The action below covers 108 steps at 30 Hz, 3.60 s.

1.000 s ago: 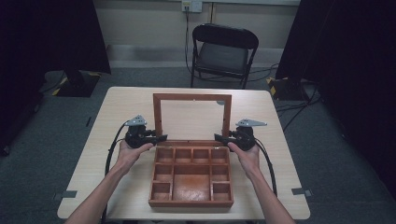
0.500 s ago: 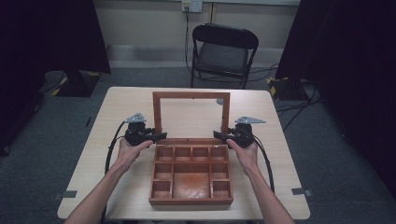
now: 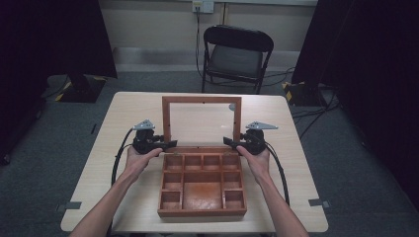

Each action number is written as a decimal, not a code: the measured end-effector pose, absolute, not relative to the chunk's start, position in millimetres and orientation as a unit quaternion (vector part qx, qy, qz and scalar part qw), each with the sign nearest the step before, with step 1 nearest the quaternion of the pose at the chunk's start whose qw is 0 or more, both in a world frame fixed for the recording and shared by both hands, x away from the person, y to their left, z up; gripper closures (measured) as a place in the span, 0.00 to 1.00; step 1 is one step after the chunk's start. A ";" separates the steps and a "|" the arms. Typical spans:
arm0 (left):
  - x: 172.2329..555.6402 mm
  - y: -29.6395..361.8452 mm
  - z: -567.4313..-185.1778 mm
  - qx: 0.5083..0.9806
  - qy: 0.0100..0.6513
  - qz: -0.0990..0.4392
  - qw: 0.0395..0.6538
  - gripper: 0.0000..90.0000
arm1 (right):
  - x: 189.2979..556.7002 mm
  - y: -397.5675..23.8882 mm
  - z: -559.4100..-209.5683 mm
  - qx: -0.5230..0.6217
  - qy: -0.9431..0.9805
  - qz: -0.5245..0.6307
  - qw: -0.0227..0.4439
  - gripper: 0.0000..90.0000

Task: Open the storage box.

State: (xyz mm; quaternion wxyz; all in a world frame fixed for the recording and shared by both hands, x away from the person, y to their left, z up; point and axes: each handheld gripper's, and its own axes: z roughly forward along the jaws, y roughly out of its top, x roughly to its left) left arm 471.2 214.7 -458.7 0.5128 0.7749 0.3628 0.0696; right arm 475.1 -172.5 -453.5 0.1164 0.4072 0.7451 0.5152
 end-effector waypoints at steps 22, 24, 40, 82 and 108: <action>476.8 215.9 -472.7 0.779 0.381 0.043 0.496 0.45 | 475.8 -172.0 -467.2 0.427 0.756 0.485 0.102 0.31; 477.6 217.8 -474.5 0.778 0.384 0.036 0.496 0.45 | 474.9 -175.1 -469.5 0.432 0.751 0.488 0.105 0.32; 481.0 220.7 -481.6 0.764 0.404 0.004 0.503 0.44 | 472.5 -179.5 -475.5 0.444 0.745 0.488 0.101 0.33; 469.9 227.9 -469.9 0.779 0.408 0.049 0.474 0.32 | 466.0 -194.1 -468.9 0.468 0.743 0.471 0.084 0.22; 420.0 289.1 -487.7 0.821 0.432 0.101 0.359 0.21 | 399.5 -265.6 -477.0 0.499 0.767 0.383 0.127 0.18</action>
